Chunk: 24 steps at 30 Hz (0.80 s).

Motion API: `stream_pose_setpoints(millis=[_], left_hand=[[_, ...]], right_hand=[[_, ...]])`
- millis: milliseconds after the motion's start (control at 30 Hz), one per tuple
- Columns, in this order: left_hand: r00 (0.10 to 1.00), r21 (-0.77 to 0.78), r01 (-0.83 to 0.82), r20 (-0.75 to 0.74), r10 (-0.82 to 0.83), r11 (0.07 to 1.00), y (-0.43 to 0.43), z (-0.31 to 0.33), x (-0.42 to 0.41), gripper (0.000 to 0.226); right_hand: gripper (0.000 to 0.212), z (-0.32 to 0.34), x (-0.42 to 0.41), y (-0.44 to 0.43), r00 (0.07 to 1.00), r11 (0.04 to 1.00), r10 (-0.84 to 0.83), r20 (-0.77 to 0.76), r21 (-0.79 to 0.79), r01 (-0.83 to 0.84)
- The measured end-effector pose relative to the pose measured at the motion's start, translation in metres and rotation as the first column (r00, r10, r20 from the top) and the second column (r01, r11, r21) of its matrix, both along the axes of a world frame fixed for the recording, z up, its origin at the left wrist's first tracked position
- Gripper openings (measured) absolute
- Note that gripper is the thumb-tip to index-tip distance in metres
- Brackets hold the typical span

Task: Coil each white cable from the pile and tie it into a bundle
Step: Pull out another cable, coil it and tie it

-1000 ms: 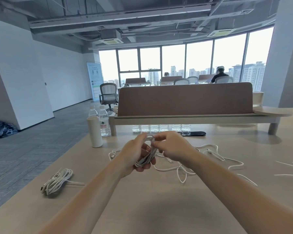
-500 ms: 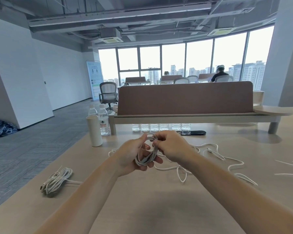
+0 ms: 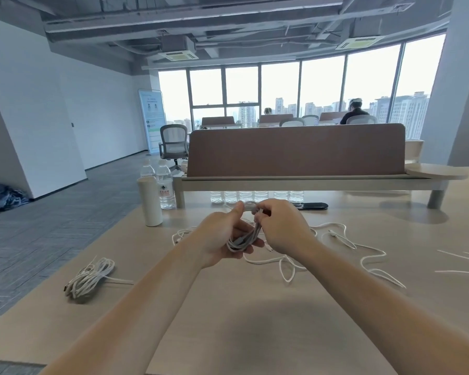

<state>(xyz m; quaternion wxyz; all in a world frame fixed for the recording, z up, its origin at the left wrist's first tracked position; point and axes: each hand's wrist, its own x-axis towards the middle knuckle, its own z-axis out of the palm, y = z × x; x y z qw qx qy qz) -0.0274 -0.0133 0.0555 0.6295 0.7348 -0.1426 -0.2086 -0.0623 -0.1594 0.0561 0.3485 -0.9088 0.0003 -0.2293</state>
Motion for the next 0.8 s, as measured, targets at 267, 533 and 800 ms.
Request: stream_pose_setpoints(millis=[267, 533, 800], left_hand=[[0.992, -0.003, 0.113, -0.057, -0.113, 0.994, -0.068, -0.004, -0.01, 0.062], [0.965, -0.016, 0.255, -0.052, -0.256, 0.967, -0.183, -0.027, -0.025, 0.065], [0.923, -0.001, 0.368, -0.124, -0.365, 0.93, -0.295, -0.053, -0.035, 0.064]], right_hand=[[0.014, -0.01, -0.025, -0.065, 0.994, 0.992, -0.113, -0.006, 0.05, 0.113], [0.024, -0.03, -0.063, -0.165, 0.967, 0.956, -0.254, -0.038, 0.142, 0.257], [0.028, -0.053, -0.105, -0.268, 0.937, 0.906, -0.318, -0.148, 0.245, 0.346]])
